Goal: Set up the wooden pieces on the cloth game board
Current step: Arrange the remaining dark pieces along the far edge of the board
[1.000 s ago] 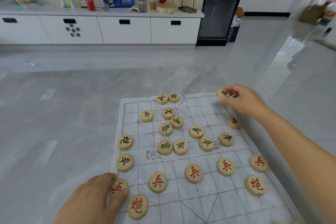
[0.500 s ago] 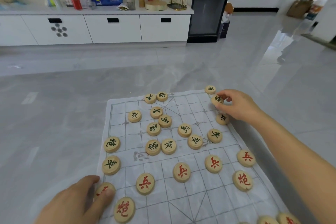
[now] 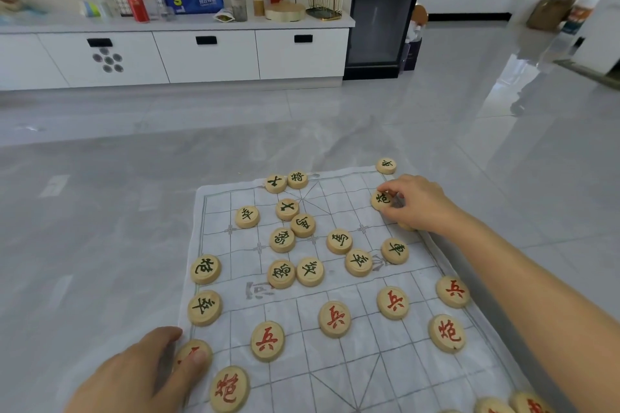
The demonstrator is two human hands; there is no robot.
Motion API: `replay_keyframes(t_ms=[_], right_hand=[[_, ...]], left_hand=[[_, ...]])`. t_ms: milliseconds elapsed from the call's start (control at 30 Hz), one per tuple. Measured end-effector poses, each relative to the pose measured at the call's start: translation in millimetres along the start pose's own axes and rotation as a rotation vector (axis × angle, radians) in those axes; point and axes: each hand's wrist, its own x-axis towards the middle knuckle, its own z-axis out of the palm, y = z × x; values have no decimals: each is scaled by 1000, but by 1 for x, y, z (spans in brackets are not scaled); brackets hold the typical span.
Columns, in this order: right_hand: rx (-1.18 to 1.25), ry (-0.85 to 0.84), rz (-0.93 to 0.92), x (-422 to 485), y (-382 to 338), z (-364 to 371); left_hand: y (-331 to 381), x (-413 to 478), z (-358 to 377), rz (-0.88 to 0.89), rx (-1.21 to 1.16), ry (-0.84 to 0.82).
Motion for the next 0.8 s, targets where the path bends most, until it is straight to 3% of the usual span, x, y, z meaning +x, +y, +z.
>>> replay_keyframes(t_ms=[300, 500, 800], right_hand=[[7, -31, -32, -4, -8, -1], [330, 65, 64, -20, 22, -19], [167, -53, 55, -45, 27, -9]], left_hand=[[-4, 0, 4, -9, -12, 33], [-8, 1, 5, 5, -19, 36], [-10, 5, 8, -1, -7, 17]])
